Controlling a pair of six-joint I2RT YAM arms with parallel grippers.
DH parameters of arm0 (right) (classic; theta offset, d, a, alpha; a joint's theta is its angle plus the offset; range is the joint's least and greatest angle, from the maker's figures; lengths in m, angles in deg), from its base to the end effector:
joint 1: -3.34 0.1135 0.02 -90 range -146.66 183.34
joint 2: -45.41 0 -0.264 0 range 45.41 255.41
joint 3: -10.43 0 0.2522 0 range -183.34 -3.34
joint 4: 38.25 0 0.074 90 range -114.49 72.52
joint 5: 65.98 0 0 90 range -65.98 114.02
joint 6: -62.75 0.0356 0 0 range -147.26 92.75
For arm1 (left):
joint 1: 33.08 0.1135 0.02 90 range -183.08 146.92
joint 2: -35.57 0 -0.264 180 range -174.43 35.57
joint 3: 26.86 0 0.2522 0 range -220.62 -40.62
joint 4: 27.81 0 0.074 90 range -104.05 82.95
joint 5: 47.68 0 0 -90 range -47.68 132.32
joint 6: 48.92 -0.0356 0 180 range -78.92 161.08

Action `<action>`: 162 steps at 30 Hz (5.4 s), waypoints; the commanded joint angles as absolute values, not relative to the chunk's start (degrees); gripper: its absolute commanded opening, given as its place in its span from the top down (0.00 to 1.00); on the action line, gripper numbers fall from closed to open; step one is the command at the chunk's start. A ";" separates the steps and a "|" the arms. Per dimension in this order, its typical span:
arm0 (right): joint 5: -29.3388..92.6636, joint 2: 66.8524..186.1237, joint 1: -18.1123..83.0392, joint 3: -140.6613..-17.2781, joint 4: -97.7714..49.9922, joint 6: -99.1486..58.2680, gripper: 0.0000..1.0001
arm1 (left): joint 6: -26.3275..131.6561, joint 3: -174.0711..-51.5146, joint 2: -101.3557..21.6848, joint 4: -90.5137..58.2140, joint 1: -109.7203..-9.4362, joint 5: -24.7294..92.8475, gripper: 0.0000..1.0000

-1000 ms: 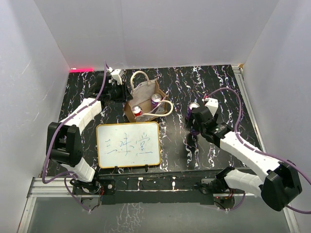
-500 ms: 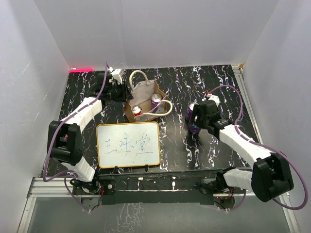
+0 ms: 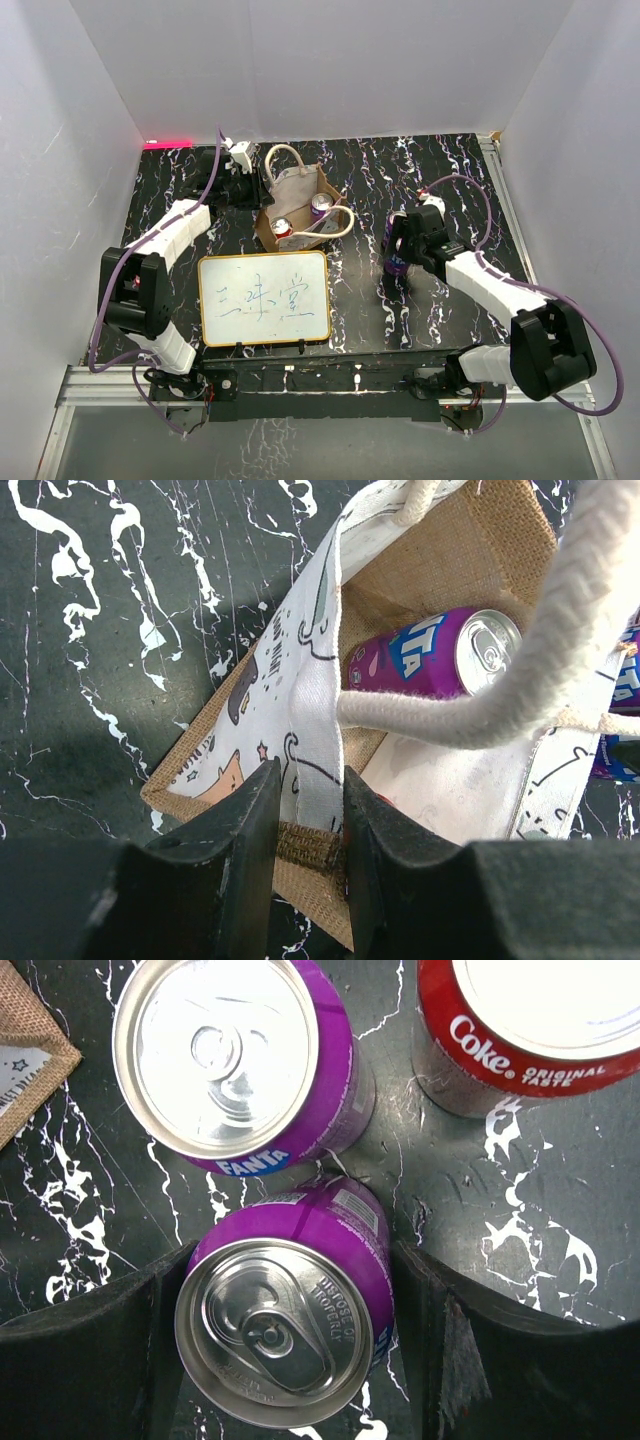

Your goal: Take the beverage out of the canvas bag

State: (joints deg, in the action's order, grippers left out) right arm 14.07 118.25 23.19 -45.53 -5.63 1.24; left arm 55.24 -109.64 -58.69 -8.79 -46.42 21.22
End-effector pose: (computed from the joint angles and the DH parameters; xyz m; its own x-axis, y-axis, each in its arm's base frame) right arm 0.2413 0.0806 0.2096 -0.7378 0.2332 -0.6335 0.1400 0.9709 0.1943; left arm 0.3660 -0.0999 0.2722 -0.6053 -0.0910 -0.7908 0.3806 0.8395 -0.3879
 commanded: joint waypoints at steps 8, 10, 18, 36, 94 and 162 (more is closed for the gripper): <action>13.37 119.41 22.69 -48.40 -13.53 -0.91 0.76 | 55.28 -111.38 -58.30 -7.22 -46.74 20.44 0.73; 13.39 119.56 22.64 -48.71 -13.46 -1.44 0.69 | 55.25 -111.31 -58.21 -7.28 -46.76 20.44 0.73; 13.91 117.24 22.50 -49.65 -10.91 -3.79 0.18 | 55.32 -111.24 -57.73 -7.27 -46.71 20.50 0.73; 17.63 105.34 22.58 -54.27 -5.59 -10.04 0.00 | 55.68 -110.68 -56.67 -7.87 -46.78 19.91 0.73; 26.35 166.06 48.59 -108.40 11.51 -20.93 0.01 | 54.77 -108.73 -54.01 -11.16 -46.79 18.94 1.00; 32.66 169.97 46.46 -107.80 2.63 -17.79 0.09 | 56.29 -105.76 -51.11 -16.10 -46.85 16.79 1.00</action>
State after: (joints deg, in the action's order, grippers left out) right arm 34.50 167.75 45.60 -104.98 5.34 -15.62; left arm 55.11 -105.31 -54.64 -12.66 -46.20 19.88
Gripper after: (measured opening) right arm 0.957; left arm 0.141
